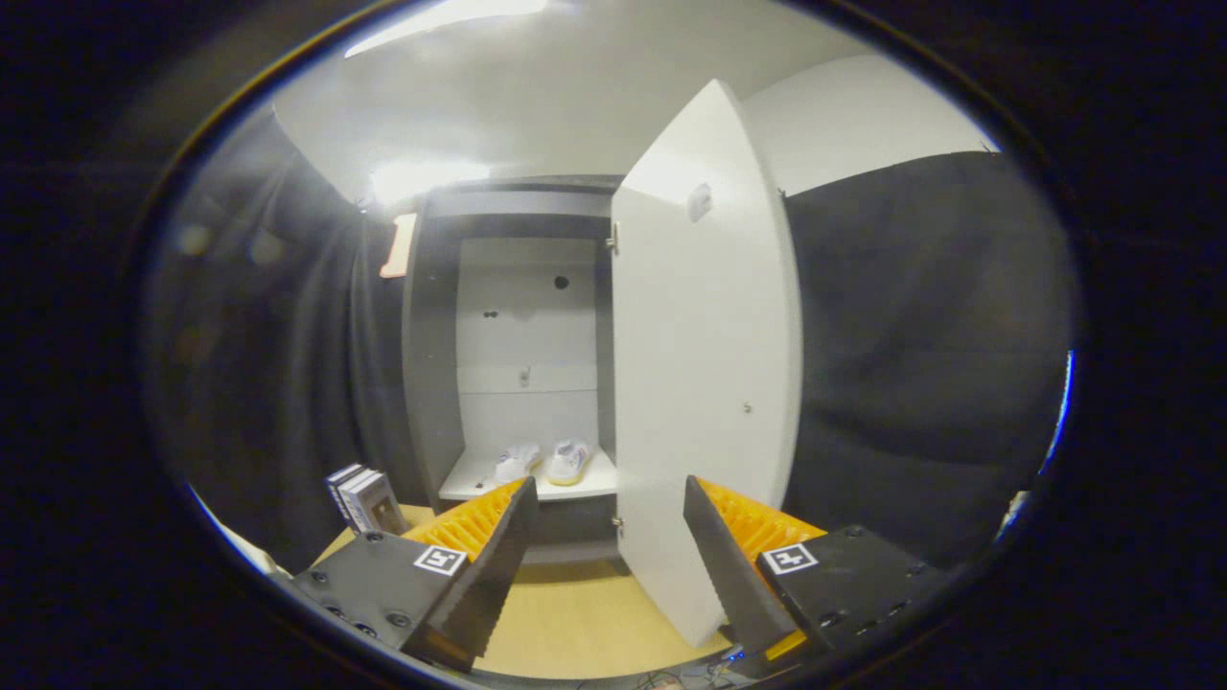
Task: Open the shoe cabinet door, grab the shoes and put them into the shoe cabinet, then close the shoe cabinet door.
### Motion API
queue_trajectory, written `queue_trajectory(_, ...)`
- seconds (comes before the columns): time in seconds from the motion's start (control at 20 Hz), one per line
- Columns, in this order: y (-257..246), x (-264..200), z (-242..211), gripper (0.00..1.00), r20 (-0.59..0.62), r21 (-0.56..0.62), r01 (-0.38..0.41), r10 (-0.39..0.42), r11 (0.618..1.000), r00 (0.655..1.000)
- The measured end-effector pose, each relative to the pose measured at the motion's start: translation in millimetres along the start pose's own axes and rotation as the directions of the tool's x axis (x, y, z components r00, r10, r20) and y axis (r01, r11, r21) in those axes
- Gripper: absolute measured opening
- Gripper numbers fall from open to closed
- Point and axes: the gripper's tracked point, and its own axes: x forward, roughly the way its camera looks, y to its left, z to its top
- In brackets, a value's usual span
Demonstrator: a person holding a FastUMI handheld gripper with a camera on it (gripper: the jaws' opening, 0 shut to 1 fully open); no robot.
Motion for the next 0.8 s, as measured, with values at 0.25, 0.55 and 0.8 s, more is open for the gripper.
queue_trajectory(0.25, -109, -5, 15, 0.96, 0.008, -0.019, 0.089, -0.089, 0.996, 0.996)
queue_trajectory(0.55, -190, 48, 17, 0.96, 0.006, -0.017, 0.031, -0.031, 0.999, 1.000)
queue_trajectory(0.8, -199, 128, 13, 0.96, 0.016, 0.010, -0.089, 0.089, 0.996, 0.996)
